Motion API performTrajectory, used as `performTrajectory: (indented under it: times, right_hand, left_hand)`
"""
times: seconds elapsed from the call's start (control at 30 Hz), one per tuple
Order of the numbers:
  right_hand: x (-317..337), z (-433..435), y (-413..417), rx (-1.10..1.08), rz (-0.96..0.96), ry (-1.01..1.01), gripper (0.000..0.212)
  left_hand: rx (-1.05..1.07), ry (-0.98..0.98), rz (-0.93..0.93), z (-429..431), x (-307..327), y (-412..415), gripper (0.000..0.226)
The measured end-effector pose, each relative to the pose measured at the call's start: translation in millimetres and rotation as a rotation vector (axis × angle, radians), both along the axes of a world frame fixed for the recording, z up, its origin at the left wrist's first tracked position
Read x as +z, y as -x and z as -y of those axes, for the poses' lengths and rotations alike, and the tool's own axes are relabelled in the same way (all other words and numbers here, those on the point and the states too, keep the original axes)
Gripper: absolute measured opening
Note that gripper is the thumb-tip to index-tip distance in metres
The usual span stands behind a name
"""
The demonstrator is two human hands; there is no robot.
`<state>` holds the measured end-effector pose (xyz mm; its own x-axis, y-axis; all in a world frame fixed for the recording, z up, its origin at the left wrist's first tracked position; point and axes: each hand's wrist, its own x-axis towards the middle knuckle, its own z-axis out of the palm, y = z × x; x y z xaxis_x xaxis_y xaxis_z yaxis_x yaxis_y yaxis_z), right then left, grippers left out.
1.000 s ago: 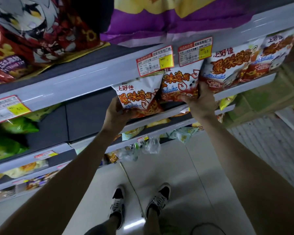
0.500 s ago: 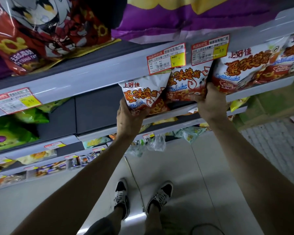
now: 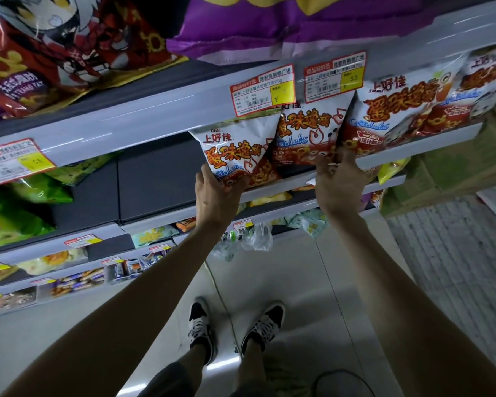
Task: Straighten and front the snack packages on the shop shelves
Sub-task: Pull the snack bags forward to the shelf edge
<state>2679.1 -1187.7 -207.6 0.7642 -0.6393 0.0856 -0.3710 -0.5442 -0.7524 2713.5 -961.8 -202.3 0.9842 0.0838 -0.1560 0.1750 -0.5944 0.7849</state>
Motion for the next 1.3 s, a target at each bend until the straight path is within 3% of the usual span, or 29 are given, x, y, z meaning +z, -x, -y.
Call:
performTrajectory:
  times: [0.4,0.6,0.8,0.93,1.03,1.17,1.3]
  right_hand:
    - [7.6,-34.6,13.4,0.064,0.111,-0.205,0.056]
    - [15.9,-61.0,30.3,0.14,-0.164,-0.227,0.069]
    - [46.0,-78.4,51.0,0.225,-0.343,-0.069,0.052]
    - [72.2,-92.0,64.4,0.296,-0.405,0.029,0.058]
    - [92.5,-104.9,76.6,0.326,-0.413,0.096,0.055]
    - [105.7,-115.6,98.8,0.322,-0.403,0.138,0.046]
    - [102.8,-102.9,121.8,0.316,-0.467,0.155,0.054]
  left_hand:
    - [-0.073,-0.013,-0.065,-6.4,8.7,-2.0,0.067]
    - [-0.195,-0.094,-0.125,-24.3,19.1,-0.2,0.067]
    - [-0.294,-0.238,-0.181,-68.4,53.6,9.2,0.088]
    - [-0.438,-0.295,-0.155,-76.4,86.2,29.0,0.071]
    - [-0.521,-0.286,-0.09,-75.0,107.8,46.5,0.079]
    - [-0.604,-0.234,-0.046,-69.9,114.5,66.9,0.061]
    - [-0.658,-0.309,-0.111,-58.9,111.8,83.0,0.064]
